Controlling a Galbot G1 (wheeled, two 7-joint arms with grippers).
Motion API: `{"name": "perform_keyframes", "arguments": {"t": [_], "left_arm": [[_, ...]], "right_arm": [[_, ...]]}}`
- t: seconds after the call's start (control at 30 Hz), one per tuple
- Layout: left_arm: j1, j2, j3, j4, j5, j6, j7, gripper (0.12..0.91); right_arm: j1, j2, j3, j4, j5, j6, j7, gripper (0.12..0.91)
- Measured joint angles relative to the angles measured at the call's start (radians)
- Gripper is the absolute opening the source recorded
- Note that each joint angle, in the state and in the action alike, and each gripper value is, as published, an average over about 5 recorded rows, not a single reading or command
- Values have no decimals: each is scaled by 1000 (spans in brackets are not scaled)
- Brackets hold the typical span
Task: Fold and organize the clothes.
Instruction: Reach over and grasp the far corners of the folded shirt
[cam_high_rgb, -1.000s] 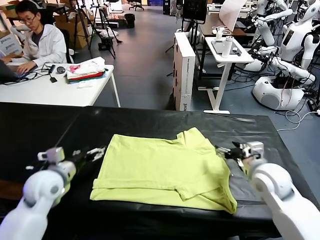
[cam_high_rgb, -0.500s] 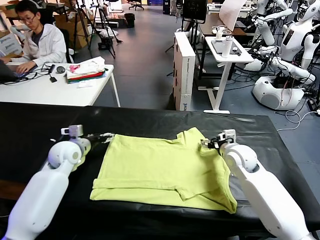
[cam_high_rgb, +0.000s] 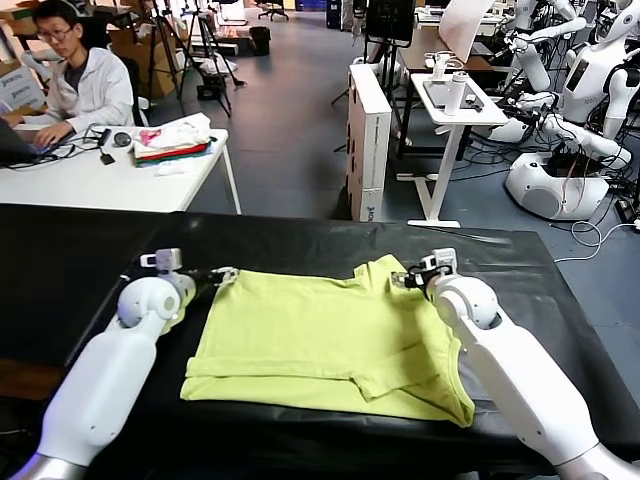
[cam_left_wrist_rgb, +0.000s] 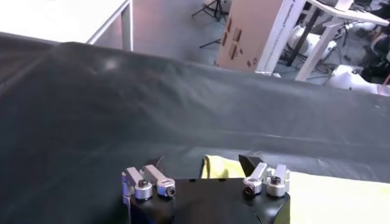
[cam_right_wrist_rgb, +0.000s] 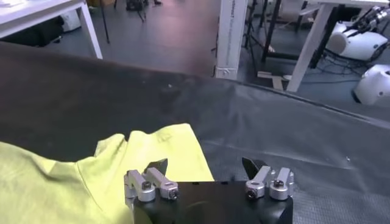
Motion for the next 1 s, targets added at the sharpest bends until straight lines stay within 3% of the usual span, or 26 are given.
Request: {"name": "perform_keyframes", "arguments": {"t": [0.1, 0.17, 0.37, 0.47, 0.7, 0.77, 0.87, 1.0], "left_arm": [[0, -3, 5, 3, 4, 0, 2, 865], [0, -4, 8, 4, 7, 0, 4, 775], [1, -7, 15, 5, 15, -1, 9, 273], [2, -7, 15, 6, 24, -1, 18, 150], [2, -10, 17, 18, 43, -1, 37, 148], [-1, -13, 17, 25, 50, -7, 42, 198], [11, -8, -1, 6, 42, -29, 40, 413], [46, 9, -32, -58, 20, -40, 34, 770]], "right_arm": [[-8, 6, 3, -6, -6, 0, -3, 781], [-13, 11, 7, -11, -11, 0, -8, 874], [-22, 16, 14, -18, -22, 0, -20, 907], [-33, 16, 31, -4, -22, 0, -29, 907], [-83, -10, 81, 61, -11, 36, -74, 907], [-102, -20, 97, 85, -9, 71, -89, 907], [-133, -36, 123, 125, -8, 118, -111, 893], [-181, -61, 161, 192, -2, 148, -122, 768]]}}
